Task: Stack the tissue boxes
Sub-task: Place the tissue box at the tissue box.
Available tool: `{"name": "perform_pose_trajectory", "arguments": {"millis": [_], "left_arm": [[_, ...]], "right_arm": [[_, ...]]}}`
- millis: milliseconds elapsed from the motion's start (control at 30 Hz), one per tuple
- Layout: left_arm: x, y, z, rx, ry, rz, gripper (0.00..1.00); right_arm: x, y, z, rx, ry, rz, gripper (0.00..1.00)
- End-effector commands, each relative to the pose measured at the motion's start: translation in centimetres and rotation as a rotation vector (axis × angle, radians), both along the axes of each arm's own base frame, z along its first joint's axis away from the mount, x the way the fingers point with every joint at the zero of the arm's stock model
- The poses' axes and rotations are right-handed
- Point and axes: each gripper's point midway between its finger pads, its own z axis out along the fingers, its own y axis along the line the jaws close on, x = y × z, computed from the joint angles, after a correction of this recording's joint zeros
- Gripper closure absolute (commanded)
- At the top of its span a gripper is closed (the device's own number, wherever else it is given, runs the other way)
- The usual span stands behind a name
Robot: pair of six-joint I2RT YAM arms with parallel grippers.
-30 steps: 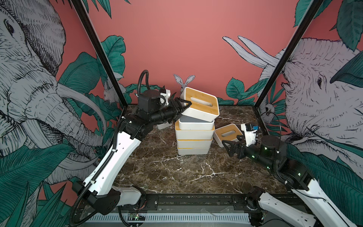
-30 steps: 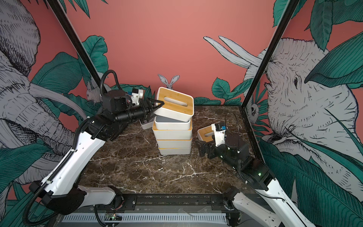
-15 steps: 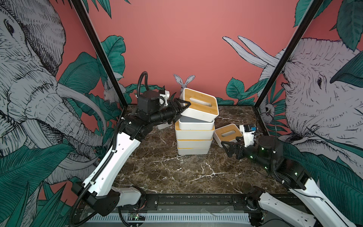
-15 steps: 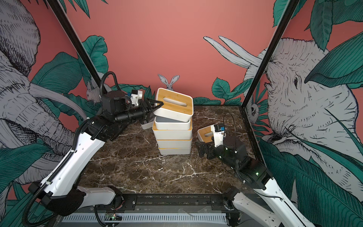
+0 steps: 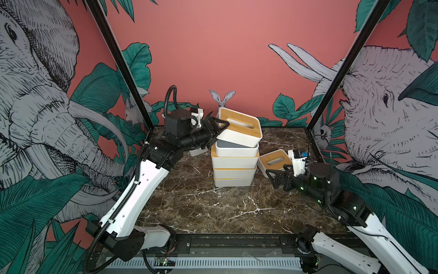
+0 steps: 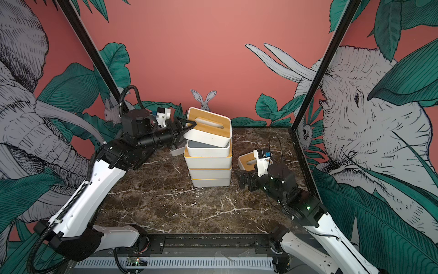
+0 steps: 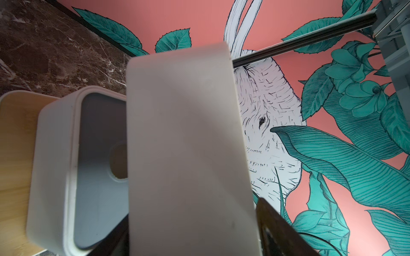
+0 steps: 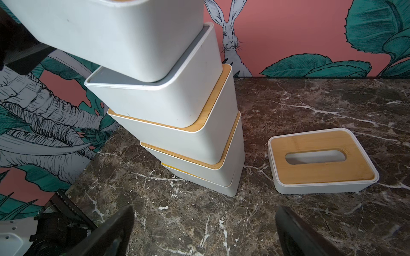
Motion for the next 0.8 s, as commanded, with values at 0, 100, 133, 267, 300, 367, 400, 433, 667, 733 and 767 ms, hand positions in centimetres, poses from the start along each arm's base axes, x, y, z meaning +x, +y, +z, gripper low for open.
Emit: {"name": "perform_pose_trajectory", "arguments": {"millis": [0, 100, 133, 267, 300, 367, 400, 433, 667, 733, 767], "left_arm": [[-0.8, 1.2, 1.7, -0.020, -0.058, 0.012, 0.16], [-0.8, 1.4, 1.5, -0.014, -0.059, 0.012, 0.10], [-0.8, 1.4, 1.4, -0.010, -0.059, 0.011, 0.10], [-1.0, 1.5, 0.8, 0.040, -0.053, -0.003, 0.09], [-1.0, 1.5, 0.6, 0.056, -0.050, -0.006, 0.09], [-1.0, 1.8, 0.2, 0.084, -0.044, -0.004, 0.09], [-0.9, 1.8, 0.0, 0.096, -0.039, -0.005, 0.08], [-1.0, 1.8, -0.2, 0.101, -0.036, -0.010, 0.08], [-0.4, 1.8, -1.6, 0.144, -0.005, -0.019, 0.08], [-0.1, 1.8, -2.1, 0.144, 0.006, -0.015, 0.08], [-0.1, 1.8, -2.2, 0.144, 0.010, -0.011, 0.08]], "right_arm": [[0.4, 0.3, 0.8, 0.030, -0.025, -0.011, 0.01], [0.6, 0.3, 1.0, 0.029, -0.027, -0.017, 0.01], [0.6, 0.2, 1.1, 0.030, -0.030, -0.020, 0.01], [0.8, 0.2, 1.5, 0.032, -0.037, -0.026, 0.01], [0.8, 0.2, 1.6, 0.030, -0.037, -0.027, 0.01], [0.8, 0.2, 1.7, 0.030, -0.038, -0.028, 0.01], [0.8, 0.1, 1.7, 0.029, -0.039, -0.031, 0.01], [0.8, 0.1, 1.7, 0.029, -0.040, -0.034, 0.01], [1.0, 0.4, 2.4, 0.032, -0.044, -0.027, 0.01], [1.1, 0.5, 2.8, 0.035, -0.047, -0.024, 0.01], [1.2, 0.6, 2.8, 0.033, -0.048, -0.024, 0.01]]}}
